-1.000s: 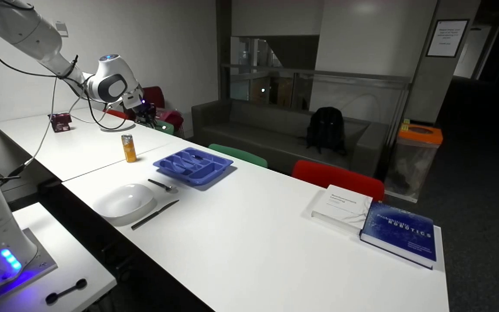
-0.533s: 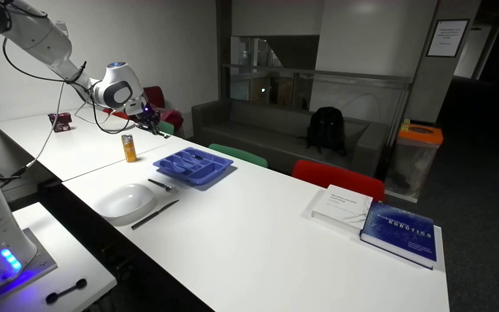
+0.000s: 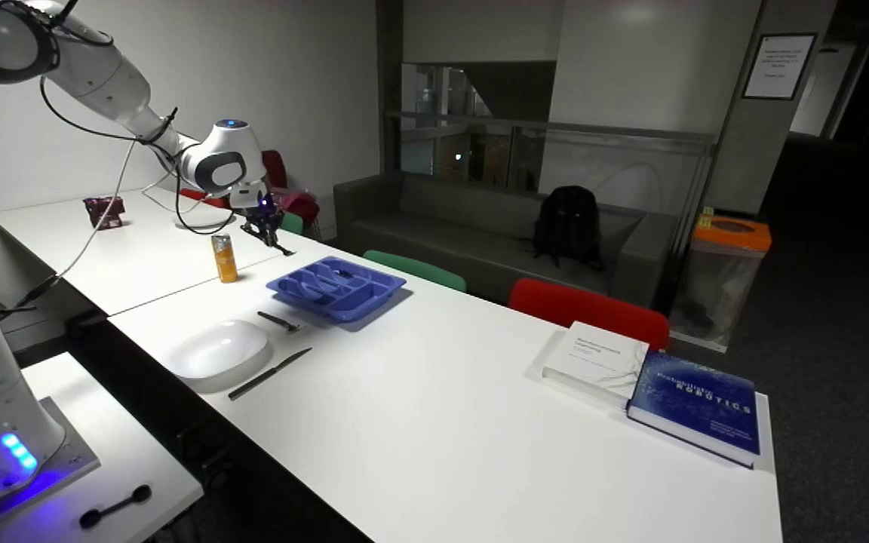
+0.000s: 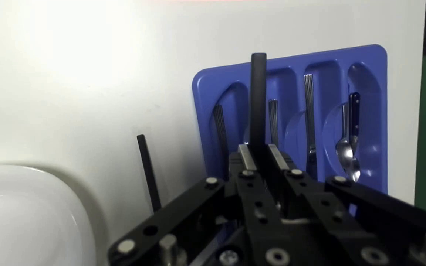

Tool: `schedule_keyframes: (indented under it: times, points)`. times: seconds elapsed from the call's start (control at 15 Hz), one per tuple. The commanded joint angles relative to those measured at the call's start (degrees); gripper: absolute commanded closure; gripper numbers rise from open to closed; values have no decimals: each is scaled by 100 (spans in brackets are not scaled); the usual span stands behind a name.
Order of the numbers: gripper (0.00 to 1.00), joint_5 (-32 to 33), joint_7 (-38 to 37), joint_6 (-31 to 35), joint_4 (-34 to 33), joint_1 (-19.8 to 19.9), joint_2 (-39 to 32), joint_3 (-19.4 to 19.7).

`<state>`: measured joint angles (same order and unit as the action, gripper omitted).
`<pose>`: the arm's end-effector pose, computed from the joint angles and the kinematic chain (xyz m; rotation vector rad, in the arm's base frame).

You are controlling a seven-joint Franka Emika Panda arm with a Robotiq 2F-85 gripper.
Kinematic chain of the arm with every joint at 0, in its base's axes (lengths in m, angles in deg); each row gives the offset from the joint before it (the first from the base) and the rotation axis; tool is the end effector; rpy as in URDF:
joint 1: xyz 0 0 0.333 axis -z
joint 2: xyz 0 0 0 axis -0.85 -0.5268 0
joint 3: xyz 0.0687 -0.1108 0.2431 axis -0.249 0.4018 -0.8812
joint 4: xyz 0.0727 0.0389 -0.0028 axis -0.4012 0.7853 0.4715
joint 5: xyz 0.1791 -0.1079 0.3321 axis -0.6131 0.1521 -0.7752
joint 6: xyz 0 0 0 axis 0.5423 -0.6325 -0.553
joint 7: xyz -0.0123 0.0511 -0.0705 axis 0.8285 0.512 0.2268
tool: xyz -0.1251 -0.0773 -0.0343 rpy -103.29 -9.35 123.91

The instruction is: Put the fork on the tray

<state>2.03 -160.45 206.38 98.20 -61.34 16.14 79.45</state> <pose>0.5828 0.0961 0.2461 -1.9032 2.0856 -0.1105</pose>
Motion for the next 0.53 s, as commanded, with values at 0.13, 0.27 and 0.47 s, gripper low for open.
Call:
schedule_keyframes:
  times: [0.13, 0.27, 0.47]
  points:
    - [88, -215, 174, -156, -197, -149, -97, 148]
    - [88, -217, 174, -156, -204, -152, -99, 146]
    - [88, -217, 174, -156, -205, -155, -100, 145]
